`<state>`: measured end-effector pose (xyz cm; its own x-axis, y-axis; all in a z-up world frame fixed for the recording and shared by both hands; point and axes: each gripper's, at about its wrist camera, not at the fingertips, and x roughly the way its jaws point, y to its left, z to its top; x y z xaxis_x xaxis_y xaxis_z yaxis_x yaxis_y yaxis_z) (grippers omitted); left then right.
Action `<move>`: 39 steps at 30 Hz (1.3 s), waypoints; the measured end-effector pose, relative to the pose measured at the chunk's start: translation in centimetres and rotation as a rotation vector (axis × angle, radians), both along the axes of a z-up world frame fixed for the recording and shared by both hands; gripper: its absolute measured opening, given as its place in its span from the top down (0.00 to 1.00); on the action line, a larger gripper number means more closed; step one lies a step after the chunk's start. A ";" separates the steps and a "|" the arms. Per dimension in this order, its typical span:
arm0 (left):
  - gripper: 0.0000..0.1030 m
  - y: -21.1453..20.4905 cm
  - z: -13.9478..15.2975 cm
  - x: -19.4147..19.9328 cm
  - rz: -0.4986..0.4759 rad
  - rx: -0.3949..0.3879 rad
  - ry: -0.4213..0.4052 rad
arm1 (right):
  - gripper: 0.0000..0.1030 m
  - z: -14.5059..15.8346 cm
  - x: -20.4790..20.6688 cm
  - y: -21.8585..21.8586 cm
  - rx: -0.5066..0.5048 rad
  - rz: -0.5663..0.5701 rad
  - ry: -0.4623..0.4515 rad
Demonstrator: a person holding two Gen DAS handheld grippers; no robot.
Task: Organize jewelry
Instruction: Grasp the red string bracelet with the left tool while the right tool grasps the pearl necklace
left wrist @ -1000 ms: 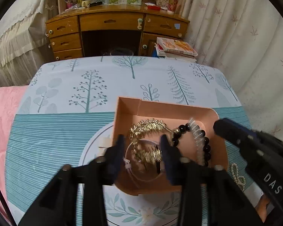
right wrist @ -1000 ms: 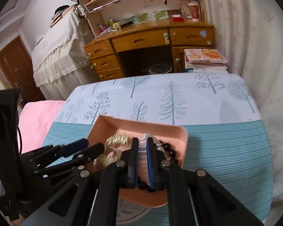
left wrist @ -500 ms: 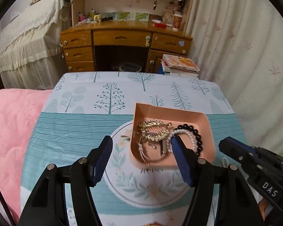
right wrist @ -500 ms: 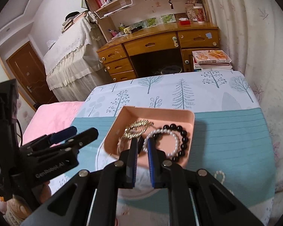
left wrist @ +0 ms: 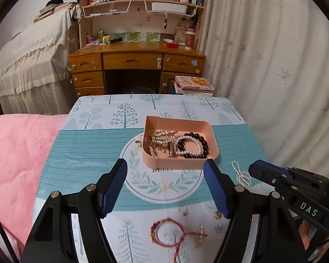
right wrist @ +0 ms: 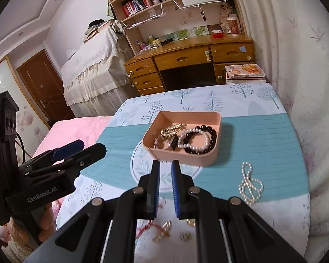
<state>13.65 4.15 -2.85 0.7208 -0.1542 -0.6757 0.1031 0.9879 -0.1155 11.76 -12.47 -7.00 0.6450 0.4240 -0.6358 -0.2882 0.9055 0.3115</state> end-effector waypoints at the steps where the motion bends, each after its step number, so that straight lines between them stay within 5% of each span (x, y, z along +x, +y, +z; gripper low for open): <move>1: 0.31 -0.1 0.0 -0.6 -0.003 0.001 -0.001 | 0.90 0.0 -0.5 -0.1 -0.001 -0.001 -0.003; 5: 0.20 -0.3 -0.2 -2.5 0.002 0.012 -0.007 | 0.88 0.3 -2.4 -0.9 -0.004 -0.015 -0.025; 9: 0.20 0.0 -0.5 -4.0 0.025 0.030 -0.017 | 0.59 1.0 -4.2 -2.8 0.006 -0.072 -0.077; 17: 0.20 1.4 -2.8 -4.1 0.058 0.061 0.036 | 0.59 0.8 -4.4 -6.1 0.001 -0.162 -0.082; 30: 0.21 3.5 -11.2 -1.3 0.075 0.001 0.281 | 0.59 -5.2 -1.7 -8.5 0.007 -0.199 0.069; 39: 0.38 1.7 -14.5 -1.2 0.016 0.030 0.363 | 0.59 -8.3 -0.2 -8.2 -0.051 -0.184 0.134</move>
